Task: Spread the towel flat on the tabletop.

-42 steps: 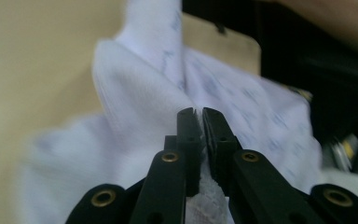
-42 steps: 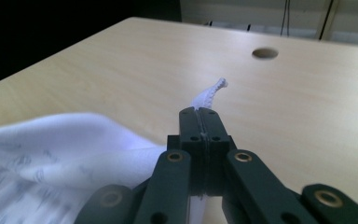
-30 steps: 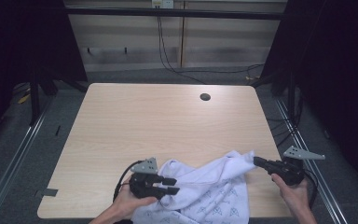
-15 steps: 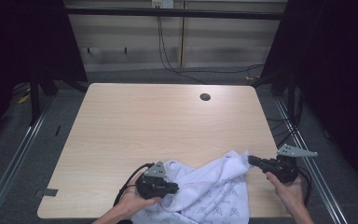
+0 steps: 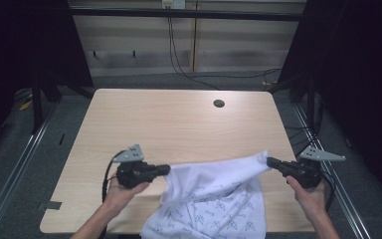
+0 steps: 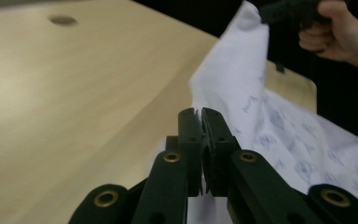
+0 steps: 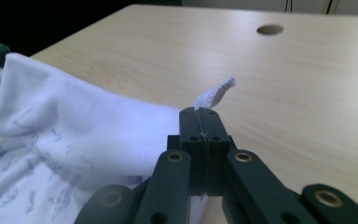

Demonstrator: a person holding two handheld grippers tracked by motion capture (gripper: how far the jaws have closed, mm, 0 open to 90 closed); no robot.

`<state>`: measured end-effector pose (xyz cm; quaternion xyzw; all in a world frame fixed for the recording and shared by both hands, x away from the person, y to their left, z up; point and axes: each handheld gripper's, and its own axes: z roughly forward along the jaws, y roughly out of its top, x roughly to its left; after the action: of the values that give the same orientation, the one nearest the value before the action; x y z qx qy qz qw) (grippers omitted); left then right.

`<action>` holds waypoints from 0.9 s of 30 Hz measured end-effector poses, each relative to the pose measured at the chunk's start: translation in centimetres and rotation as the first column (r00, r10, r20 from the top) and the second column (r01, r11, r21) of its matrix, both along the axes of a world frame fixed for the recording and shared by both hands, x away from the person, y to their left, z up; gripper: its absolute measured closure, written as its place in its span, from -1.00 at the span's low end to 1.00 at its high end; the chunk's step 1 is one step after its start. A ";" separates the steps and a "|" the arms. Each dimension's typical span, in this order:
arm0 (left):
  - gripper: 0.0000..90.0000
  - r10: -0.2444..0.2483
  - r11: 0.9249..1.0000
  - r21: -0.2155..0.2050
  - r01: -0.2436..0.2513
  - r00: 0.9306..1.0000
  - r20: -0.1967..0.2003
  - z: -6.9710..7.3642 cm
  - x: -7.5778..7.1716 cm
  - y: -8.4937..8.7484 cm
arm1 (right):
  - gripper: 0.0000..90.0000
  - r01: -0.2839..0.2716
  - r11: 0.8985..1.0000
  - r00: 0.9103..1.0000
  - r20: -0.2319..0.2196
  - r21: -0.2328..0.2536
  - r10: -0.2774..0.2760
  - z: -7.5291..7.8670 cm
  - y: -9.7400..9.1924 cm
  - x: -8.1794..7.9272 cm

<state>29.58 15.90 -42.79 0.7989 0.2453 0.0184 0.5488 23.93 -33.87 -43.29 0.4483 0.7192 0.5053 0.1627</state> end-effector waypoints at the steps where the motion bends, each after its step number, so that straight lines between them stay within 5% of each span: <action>1: 0.95 0.024 1.000 -0.021 -0.024 1.000 0.009 0.6 0.4 0.6 | 1.00 0.002 1.000 1.000 0.019 0.004 -0.002 0.5 0.0 0.2; 10: 0.95 0.164 0.983 -0.096 -0.156 0.983 0.086 5.5 4.4 3.3 | 1.00 0.004 1.000 0.989 0.145 0.030 -0.009 5.3 0.7 3.0; 12: 0.96 0.208 0.975 -0.106 -0.196 0.972 0.113 6.6 5.7 3.7 | 1.00 0.005 0.999 0.987 0.160 0.038 -0.011 6.2 1.2 4.5; 15: 0.96 0.257 0.959 -0.150 -0.240 0.961 0.103 7.9 7.5 3.9 | 1.00 0.010 1.000 0.985 0.174 0.026 -0.015 7.5 2.2 7.3; 23: 0.96 0.362 0.926 -0.173 -0.336 0.920 0.150 12.9 11.2 5.6 | 1.00 0.030 0.999 0.979 0.202 0.041 -0.038 11.0 3.7 12.7; 27: 0.96 0.383 0.920 -0.164 -0.357 0.907 0.174 14.4 12.4 5.7 | 1.00 0.046 0.998 0.974 0.221 0.054 -0.057 12.0 4.5 14.8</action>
<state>41.95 21.62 -28.35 0.6946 0.3360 0.1880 0.6077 38.73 -29.34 -31.25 0.4113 0.6723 0.5650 0.2442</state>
